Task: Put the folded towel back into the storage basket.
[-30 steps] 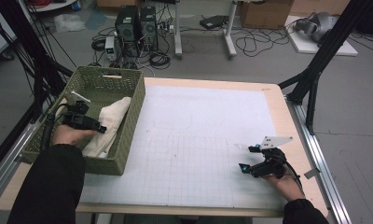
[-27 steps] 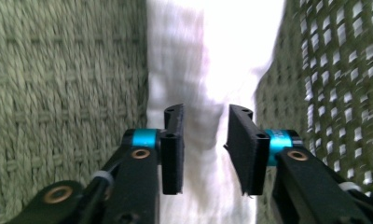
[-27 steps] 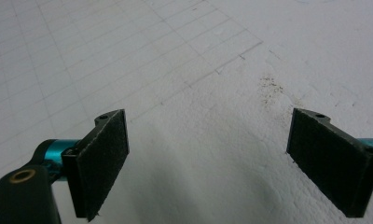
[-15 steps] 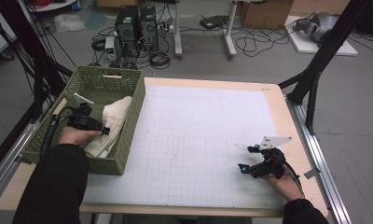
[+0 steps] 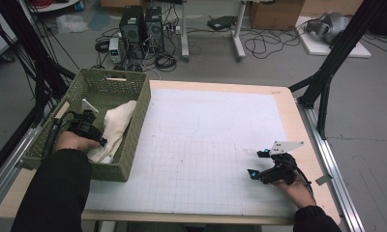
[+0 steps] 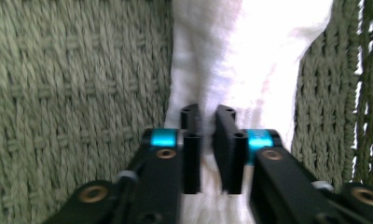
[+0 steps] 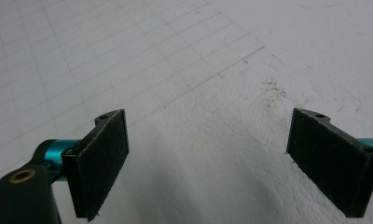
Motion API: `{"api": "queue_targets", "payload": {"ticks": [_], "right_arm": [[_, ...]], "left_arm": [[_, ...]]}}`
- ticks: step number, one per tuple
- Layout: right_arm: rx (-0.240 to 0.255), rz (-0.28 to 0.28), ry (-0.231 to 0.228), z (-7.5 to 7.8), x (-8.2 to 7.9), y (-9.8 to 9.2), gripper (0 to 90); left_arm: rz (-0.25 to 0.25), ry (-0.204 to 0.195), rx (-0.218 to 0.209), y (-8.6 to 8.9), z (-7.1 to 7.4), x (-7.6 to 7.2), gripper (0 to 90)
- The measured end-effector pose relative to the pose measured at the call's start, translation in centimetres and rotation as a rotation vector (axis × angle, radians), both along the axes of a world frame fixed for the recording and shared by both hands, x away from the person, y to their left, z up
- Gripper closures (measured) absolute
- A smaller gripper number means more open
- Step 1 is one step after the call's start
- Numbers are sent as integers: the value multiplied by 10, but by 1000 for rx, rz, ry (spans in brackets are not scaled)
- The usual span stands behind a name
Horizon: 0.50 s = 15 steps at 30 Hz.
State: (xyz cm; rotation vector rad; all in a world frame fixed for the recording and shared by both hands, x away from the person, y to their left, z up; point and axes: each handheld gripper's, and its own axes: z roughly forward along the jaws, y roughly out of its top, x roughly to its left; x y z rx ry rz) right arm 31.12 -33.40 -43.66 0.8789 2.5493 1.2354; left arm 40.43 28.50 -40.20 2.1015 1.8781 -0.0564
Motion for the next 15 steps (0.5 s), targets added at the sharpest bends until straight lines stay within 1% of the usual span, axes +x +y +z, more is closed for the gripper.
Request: {"api": "queue_targets", "payload": {"ticks": [1,2,4,5,6,7,8,10,11,12,13,14,15], "right_arm": [[-1,1,-3,0,0,0,119],[-3,1,-4,0,0,0,119],[-4,0,-2,0,0,0,119],[-5,2,-5,0,0,0,119],[-6,2,-7,0,0,0,119],[-5,1,-3,0,0,1,119],[-4,1,-2,-1,1,0,119],[-8,-1,1,-1,1,1,119],[-8,1,1,-1,1,2,119],[-10,2,-2,-2,1,2,119],[-8,3,2,-2,1,2,119],[-10,5,2,-2,2,3,119],[-10,5,3,-2,2,3,119]], "left_arm": [[-6,11,3,-2,0,0,845],[-11,20,-8,-2,1,0,846],[-13,33,-47,-1,1,0,834],[-12,30,-63,0,2,0,803],[-12,20,-91,1,4,0,749],[-8,12,-111,2,5,0,687],[-1,-3,-132,2,8,0,666],[39,-66,-172,6,15,0,617],[59,-105,-184,7,17,1,619],[81,-167,-198,9,20,1,617],[97,-213,-214,10,21,1,626],[109,-240,-219,11,21,1,664],[127,-275,-220,10,21,2,682]]}}
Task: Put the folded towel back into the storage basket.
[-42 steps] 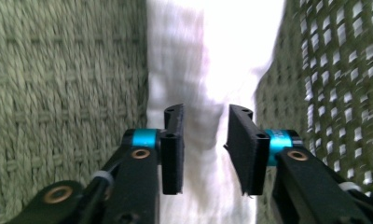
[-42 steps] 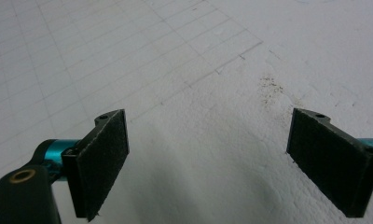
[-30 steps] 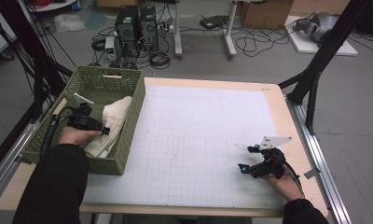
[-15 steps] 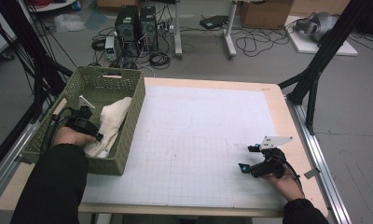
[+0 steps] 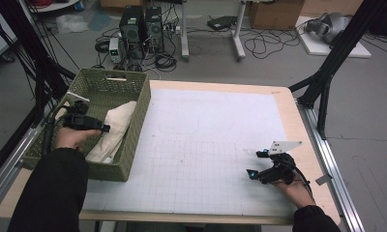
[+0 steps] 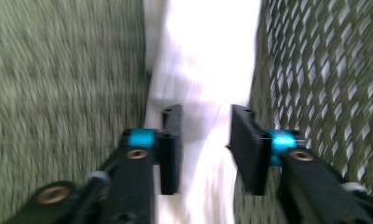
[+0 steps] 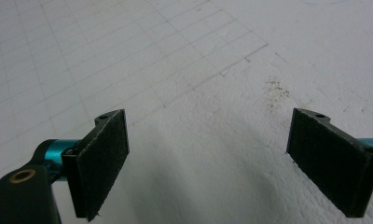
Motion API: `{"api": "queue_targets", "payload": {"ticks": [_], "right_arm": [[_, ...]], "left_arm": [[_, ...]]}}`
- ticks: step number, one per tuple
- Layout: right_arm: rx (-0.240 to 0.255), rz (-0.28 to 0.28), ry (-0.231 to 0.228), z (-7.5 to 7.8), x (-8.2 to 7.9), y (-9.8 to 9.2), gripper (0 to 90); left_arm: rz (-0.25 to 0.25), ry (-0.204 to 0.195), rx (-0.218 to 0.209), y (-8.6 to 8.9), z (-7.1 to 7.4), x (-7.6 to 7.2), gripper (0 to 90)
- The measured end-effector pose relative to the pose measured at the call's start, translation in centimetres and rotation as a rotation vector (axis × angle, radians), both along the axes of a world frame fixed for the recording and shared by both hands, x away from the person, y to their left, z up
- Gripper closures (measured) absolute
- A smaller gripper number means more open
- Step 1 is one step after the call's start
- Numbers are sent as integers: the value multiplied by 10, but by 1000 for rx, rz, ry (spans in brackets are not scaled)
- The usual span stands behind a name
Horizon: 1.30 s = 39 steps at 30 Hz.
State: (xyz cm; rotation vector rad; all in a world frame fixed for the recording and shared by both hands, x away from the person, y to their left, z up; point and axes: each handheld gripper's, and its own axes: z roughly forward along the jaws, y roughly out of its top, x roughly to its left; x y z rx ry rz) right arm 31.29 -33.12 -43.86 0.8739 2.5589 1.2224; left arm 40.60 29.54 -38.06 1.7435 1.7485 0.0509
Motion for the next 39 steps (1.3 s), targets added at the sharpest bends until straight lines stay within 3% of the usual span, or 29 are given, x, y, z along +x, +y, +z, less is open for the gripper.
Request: {"api": "queue_targets", "payload": {"ticks": [2,3,5,7,10,12,17,21,25,39], "right_arm": [[-4,-2,6,-1,1,0,119],[-3,-1,8,-1,1,0,119],[-8,1,13,-2,1,2,119],[-12,5,14,-2,1,2,119],[-9,10,4,-2,1,2,119],[-9,11,4,-2,1,2,119],[6,4,-11,1,-1,0,120],[17,-5,-20,4,-2,-2,120],[18,-6,-36,9,-4,-1,120],[41,-20,-59,15,-8,-5,119]], "left_arm": [[30,-72,-45,-2,-4,3,739],[46,-74,-46,-4,-7,5,744],[55,-40,-8,-6,-16,9,749],[78,-8,64,-7,-22,11,735],[84,48,98,-6,-27,11,693],[64,84,89,-8,-32,11,673],[68,18,95,-7,-21,9,663],[61,-56,49,-5,-10,6,631],[56,-101,20,-2,-2,2,611],[9,-156,-95,-3,10,-5,522]]}}
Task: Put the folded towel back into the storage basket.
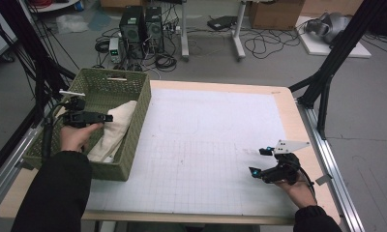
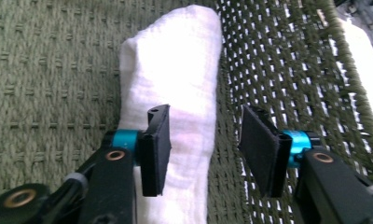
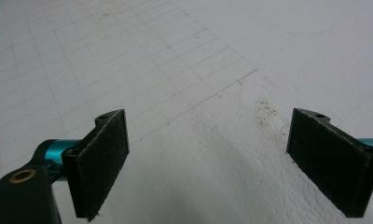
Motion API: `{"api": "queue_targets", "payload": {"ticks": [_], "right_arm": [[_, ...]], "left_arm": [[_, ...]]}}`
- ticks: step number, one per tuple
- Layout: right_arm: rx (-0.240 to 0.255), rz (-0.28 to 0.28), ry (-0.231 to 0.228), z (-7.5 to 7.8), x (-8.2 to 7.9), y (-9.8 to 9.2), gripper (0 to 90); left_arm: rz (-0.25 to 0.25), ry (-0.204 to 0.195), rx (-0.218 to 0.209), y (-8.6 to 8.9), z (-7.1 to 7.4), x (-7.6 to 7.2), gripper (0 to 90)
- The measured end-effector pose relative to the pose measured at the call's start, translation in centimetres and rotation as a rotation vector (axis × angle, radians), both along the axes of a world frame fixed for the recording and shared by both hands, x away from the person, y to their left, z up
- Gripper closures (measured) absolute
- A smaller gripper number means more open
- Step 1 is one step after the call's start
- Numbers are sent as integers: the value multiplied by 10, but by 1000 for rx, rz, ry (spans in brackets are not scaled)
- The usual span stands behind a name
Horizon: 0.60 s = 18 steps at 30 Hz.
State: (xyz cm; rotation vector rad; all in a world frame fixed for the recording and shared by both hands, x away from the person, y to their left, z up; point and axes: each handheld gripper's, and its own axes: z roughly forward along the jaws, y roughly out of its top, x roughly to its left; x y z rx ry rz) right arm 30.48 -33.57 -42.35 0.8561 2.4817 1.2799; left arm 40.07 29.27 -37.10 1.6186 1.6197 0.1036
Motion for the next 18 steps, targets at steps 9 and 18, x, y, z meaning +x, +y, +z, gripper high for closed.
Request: {"api": "queue_targets", "payload": {"ticks": [9,18], "right_arm": [[10,3,4,0,1,-1,119],[10,2,-1,2,-3,-1,119]], "left_arm": [[-25,-47,-104,2,7,-3,456],[-61,-65,-192,3,7,-10,433]]}}
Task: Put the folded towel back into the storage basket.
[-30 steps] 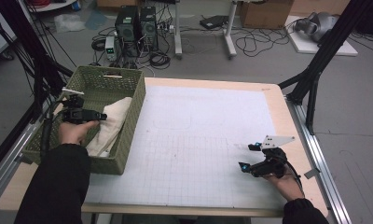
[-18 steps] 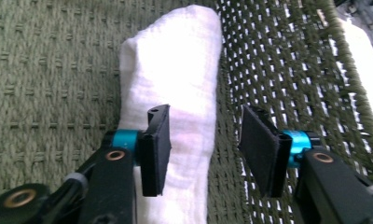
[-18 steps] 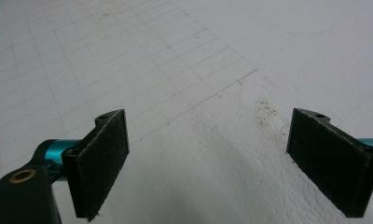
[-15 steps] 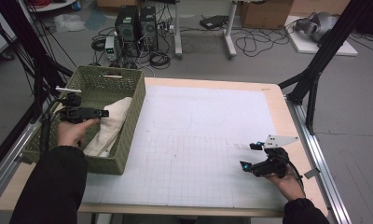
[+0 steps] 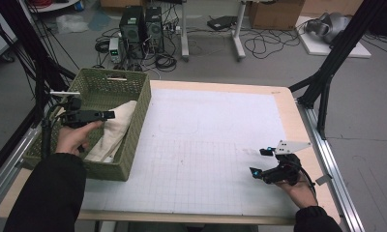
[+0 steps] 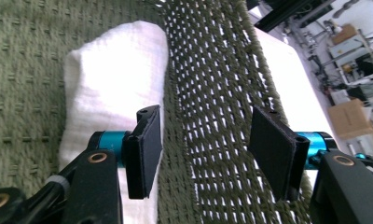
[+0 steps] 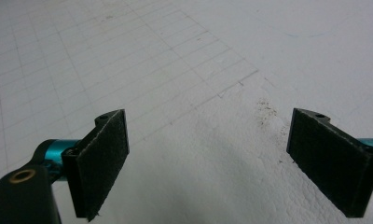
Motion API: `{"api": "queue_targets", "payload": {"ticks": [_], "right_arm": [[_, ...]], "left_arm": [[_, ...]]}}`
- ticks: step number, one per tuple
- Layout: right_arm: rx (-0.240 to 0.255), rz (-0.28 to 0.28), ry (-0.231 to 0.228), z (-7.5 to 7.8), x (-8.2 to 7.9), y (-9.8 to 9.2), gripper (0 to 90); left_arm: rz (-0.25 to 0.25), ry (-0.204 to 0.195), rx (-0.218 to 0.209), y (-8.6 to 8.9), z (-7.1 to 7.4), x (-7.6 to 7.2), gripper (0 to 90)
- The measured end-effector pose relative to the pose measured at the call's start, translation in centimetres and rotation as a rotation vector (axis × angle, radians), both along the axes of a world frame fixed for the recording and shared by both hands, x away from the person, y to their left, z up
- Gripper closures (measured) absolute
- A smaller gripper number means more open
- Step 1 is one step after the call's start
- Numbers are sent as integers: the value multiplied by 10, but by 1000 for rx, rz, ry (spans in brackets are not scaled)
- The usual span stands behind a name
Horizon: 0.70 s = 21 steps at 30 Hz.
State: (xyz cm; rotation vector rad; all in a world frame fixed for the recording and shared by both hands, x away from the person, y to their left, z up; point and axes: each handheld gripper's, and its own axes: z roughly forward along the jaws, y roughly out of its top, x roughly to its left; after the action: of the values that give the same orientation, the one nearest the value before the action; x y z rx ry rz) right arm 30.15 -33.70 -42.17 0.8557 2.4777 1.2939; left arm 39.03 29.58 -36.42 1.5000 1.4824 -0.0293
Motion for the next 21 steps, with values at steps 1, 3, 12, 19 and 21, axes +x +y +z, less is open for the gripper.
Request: {"api": "queue_targets", "payload": {"ticks": [1,3,12,19,21], "right_arm": [[-1,1,-3,0,-1,0,119],[-5,0,-8,1,-2,0,119],[0,-5,-6,1,-2,-1,119],[0,0,-9,1,-1,-1,119],[1,-1,-10,1,-1,-1,119]], "left_arm": [[-7,-4,-7,1,0,-1,428],[-8,-13,-30,2,1,-3,418],[-50,-42,-103,-1,7,-7,405],[-94,-80,-212,-9,11,-9,410],[-95,-85,-214,-10,12,-10,404]]}}
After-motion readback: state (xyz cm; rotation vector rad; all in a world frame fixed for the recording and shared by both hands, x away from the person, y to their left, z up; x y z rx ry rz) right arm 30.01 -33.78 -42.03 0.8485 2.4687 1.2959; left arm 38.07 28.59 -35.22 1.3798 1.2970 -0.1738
